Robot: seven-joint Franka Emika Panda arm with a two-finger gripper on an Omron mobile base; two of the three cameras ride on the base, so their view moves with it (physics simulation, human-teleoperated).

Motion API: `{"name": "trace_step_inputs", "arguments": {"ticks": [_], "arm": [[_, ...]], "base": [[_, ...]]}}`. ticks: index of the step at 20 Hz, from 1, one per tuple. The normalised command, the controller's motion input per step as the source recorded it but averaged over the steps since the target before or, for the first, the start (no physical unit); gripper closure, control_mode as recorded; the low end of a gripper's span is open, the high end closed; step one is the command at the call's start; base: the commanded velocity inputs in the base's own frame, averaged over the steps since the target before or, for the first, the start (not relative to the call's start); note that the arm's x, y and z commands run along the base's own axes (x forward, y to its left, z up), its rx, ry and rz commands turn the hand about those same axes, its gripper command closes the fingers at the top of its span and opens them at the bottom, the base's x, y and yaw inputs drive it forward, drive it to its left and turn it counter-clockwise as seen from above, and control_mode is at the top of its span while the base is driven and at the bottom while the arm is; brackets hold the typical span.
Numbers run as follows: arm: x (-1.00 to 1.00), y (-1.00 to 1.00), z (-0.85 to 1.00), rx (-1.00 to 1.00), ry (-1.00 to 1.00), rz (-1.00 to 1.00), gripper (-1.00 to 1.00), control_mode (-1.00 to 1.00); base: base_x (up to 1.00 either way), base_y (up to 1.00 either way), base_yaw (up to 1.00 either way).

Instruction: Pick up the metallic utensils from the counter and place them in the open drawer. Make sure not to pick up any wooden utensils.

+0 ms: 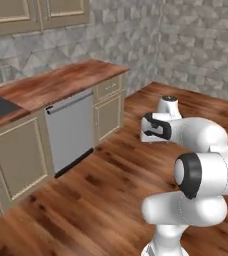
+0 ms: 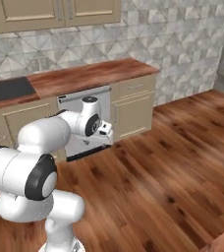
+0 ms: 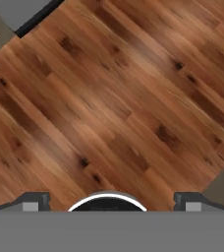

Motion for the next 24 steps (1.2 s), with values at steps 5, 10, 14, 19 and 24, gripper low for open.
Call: {"name": "trace_step_inputs", "arguments": {"ticks": [5,10,14,19,24], "arm": [[0.00,0.00,0.00,0.00,0.00,0.00,-1.00,1.00],[0.00,0.00,0.00,0.00,0.00,0.00,-1.00,1.00],[0.00,0.00,0.00,0.00,0.00,0.00,-1.00,1.00],[0.00,0.00,0.00,0.00,0.00,0.00,-1.00,1.00],[0.00,0.00,0.00,0.00,0.00,0.00,-1.00,1.00]], "base": [[0.74,0.12,-0.84],[0.56,0.01,-0.88],[0.66,0.36,-0.86],[0.92,0.80,-0.68],[0.72,0.78,-0.56]]}}
